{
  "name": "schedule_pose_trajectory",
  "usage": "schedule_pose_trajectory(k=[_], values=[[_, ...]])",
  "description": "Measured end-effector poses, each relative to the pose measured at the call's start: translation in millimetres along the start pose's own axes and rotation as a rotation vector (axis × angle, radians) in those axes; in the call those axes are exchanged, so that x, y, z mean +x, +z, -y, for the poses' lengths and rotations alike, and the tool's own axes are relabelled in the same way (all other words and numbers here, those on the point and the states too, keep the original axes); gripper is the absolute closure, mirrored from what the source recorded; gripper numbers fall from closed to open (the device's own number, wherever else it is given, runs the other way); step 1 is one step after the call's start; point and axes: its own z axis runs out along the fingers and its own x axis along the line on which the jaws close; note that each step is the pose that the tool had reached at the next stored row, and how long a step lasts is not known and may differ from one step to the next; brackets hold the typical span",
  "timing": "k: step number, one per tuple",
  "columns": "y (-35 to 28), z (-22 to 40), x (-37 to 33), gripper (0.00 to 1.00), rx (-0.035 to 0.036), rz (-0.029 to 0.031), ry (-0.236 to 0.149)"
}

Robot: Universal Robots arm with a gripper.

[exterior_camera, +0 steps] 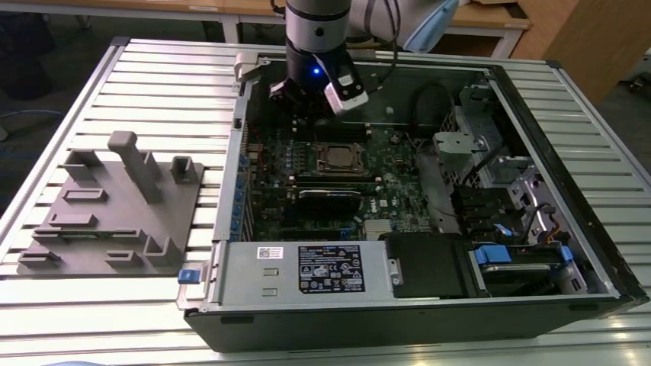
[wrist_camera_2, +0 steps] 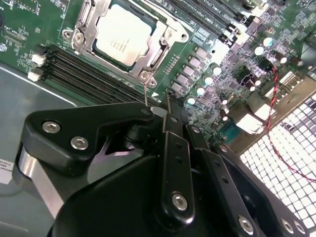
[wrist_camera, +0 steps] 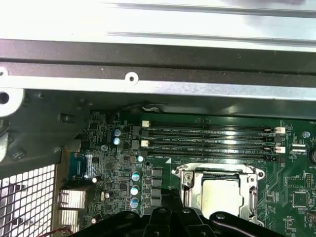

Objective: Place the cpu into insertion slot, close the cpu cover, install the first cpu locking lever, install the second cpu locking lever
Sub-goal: 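Install the first cpu locking lever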

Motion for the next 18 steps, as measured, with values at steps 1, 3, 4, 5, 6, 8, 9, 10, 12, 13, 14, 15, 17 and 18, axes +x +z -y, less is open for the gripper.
schedule_pose_trajectory(k=[1,3,4,5,6,8,9,10,12,13,14,15,17,18], values=[[0.1,0.0,0.1,0.90,-0.0001,0.0001,0.000],[0.1,0.0,0.3,0.90,0.0000,0.0000,0.000],[0.1,0.0,0.4,0.90,-0.0001,0.0001,0.000],[0.0,0.0,0.5,0.90,0.0000,0.0001,0.000],[0.0,0.0,0.9,0.90,-0.0001,0.0001,0.000],[0.0,0.0,2.7,0.90,0.0000,0.0004,0.000],[0.1,-0.1,3.7,0.90,0.0000,0.0005,0.000],[0.2,-0.1,4.6,0.90,-0.0002,0.0007,0.000],[0.3,-0.1,5.7,0.90,-0.0001,0.0006,0.000],[0.4,-0.2,6.3,0.90,-0.0001,0.0006,0.000],[0.4,-0.2,6.8,0.90,-0.0001,0.0006,0.000],[0.5,-0.2,7.3,0.90,-0.0001,0.0006,0.000],[0.6,-0.2,8.3,0.90,0.0000,0.0006,0.000],[0.6,-0.2,8.8,0.90,0.0000,0.0006,0.000]])
